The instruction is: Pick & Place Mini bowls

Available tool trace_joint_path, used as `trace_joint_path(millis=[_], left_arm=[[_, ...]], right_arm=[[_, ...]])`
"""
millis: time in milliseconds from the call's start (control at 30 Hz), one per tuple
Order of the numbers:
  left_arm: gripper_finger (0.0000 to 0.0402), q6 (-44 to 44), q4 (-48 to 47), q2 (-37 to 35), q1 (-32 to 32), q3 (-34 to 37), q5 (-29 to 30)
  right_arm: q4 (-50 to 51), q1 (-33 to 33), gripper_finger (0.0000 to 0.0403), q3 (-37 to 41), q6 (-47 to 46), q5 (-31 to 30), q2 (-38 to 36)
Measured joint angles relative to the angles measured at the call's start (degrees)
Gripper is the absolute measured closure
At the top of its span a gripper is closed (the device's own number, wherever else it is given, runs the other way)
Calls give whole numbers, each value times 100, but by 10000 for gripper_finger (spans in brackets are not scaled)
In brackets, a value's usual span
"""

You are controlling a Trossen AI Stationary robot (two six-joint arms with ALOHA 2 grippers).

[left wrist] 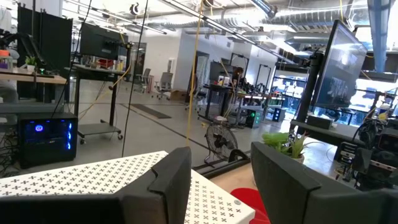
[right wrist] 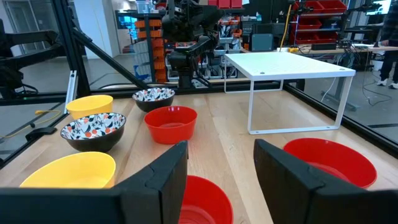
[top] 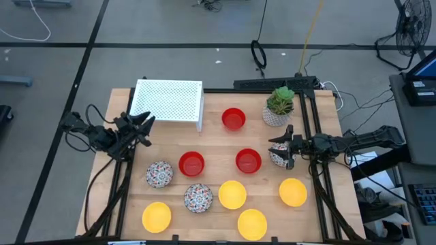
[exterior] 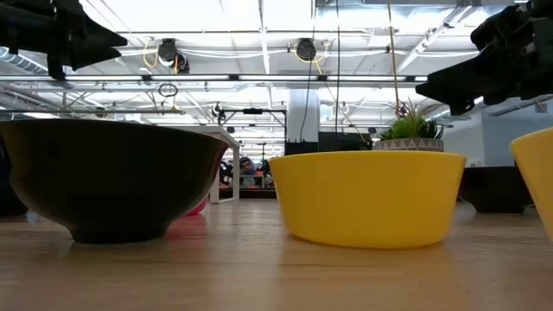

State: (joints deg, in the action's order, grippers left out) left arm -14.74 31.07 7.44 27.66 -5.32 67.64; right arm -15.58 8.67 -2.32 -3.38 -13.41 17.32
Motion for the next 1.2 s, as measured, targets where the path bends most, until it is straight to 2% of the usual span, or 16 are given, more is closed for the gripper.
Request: trace_joint_path(millis=[1200], left_arm=[[231, -124, 0, 0, 0, 2, -4]], right_arm=[[0, 2, 231, 0, -2, -2, 0]])
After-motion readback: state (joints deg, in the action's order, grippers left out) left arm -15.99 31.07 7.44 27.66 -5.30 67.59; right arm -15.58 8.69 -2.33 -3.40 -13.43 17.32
